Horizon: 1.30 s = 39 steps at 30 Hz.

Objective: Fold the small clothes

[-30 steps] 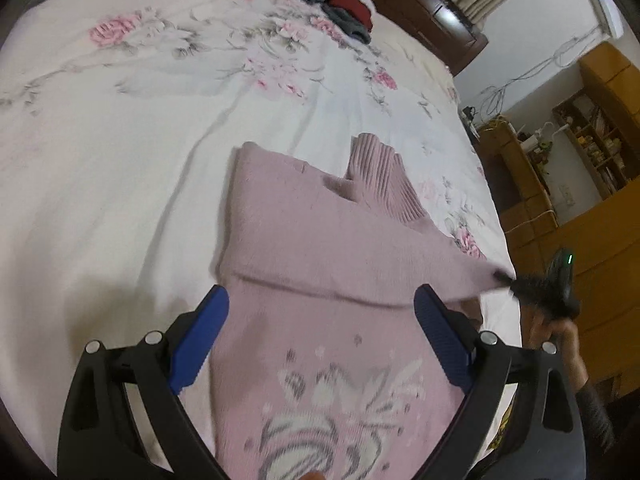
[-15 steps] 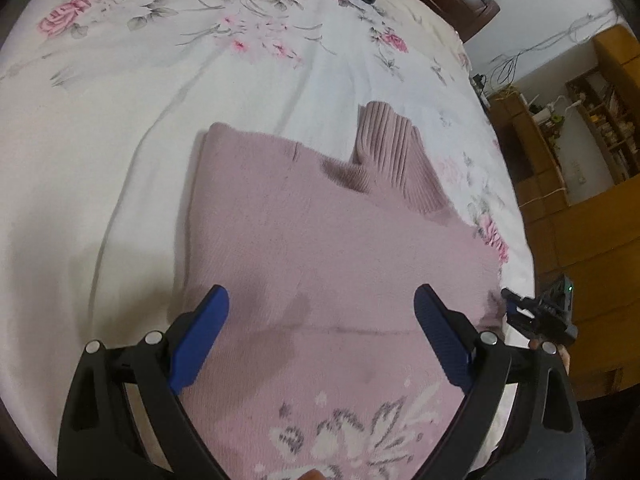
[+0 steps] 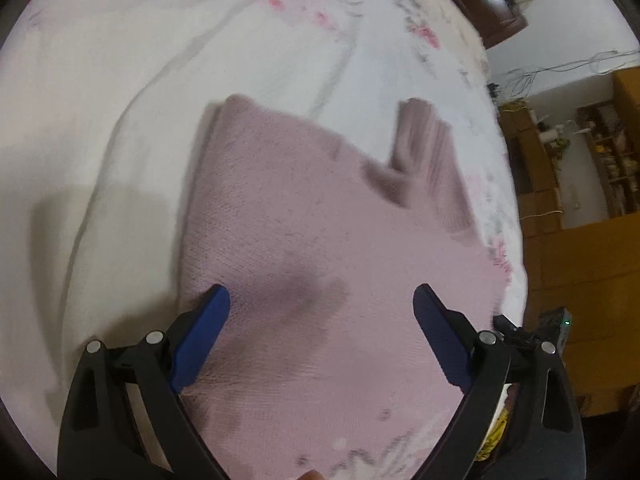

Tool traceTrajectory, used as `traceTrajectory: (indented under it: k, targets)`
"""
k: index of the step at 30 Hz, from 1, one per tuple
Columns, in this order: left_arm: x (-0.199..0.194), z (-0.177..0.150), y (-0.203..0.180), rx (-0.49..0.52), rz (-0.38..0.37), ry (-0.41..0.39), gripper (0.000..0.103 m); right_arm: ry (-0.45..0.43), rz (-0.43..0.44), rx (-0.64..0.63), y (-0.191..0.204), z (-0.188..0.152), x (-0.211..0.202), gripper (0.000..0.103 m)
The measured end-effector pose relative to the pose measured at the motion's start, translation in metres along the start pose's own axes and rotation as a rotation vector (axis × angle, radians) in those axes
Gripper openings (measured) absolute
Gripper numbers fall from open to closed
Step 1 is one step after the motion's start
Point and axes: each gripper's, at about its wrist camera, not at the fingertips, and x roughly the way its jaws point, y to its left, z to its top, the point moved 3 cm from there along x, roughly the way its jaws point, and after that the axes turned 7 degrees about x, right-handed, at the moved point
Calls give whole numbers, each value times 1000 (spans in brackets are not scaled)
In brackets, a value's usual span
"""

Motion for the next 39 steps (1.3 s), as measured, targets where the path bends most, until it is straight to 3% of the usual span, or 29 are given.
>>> traceTrajectory:
  k: [1, 3, 5, 6, 7, 12, 17, 26, 29, 31, 32, 35, 36, 37, 38, 39]
  targets:
    - [-1, 2, -2, 15, -3, -10, 92, -16, 11, -15, 3, 2, -3, 25]
    - [7, 7, 6, 21, 78, 7, 92, -7, -15, -3, -3, 10, 3, 27]
    - [20, 11, 19, -15, 111, 61, 92, 31, -86, 5, -13, 17, 13, 10]
    - [20, 17, 17, -15, 115, 63, 92, 30, -93, -1, -11, 20, 13, 11]
    - [19, 23, 12, 4, 123, 63, 92, 25, -78, -10, -2, 26, 11, 18]
    - [24, 82, -26, 88, 48, -16, 92, 3, 13, -63, 51, 63, 24, 29]
    - [75, 134, -46, 100, 26, -3, 92, 24, 37, -81, 97, 102, 83, 35]
    - [168, 163, -59, 161, 35, 55, 88, 49, -9, -142, 129, 135, 170, 39]
    - [177, 169, -60, 172, 2, 48, 68, 48, -19, -152, 125, 138, 181, 39]
    - [183, 171, -64, 200, -3, 63, 44, 52, -21, -159, 128, 142, 190, 39]
    - [184, 171, -64, 206, -6, 68, 41, 51, -15, -159, 129, 142, 192, 39]
    - [186, 171, -66, 219, 1, 65, 15, 59, -22, -161, 132, 143, 204, 38]
    - [183, 171, -65, 216, 1, 55, 9, 61, -39, -170, 133, 143, 206, 34]
    - [178, 170, -66, 214, 0, 41, 8, 54, -53, -192, 134, 142, 204, 18]
    - [174, 169, -65, 213, 3, 30, 8, 39, -57, -211, 136, 142, 199, 12]
    - [162, 168, -67, 210, 3, 0, 7, 20, -52, -221, 139, 142, 193, 11]
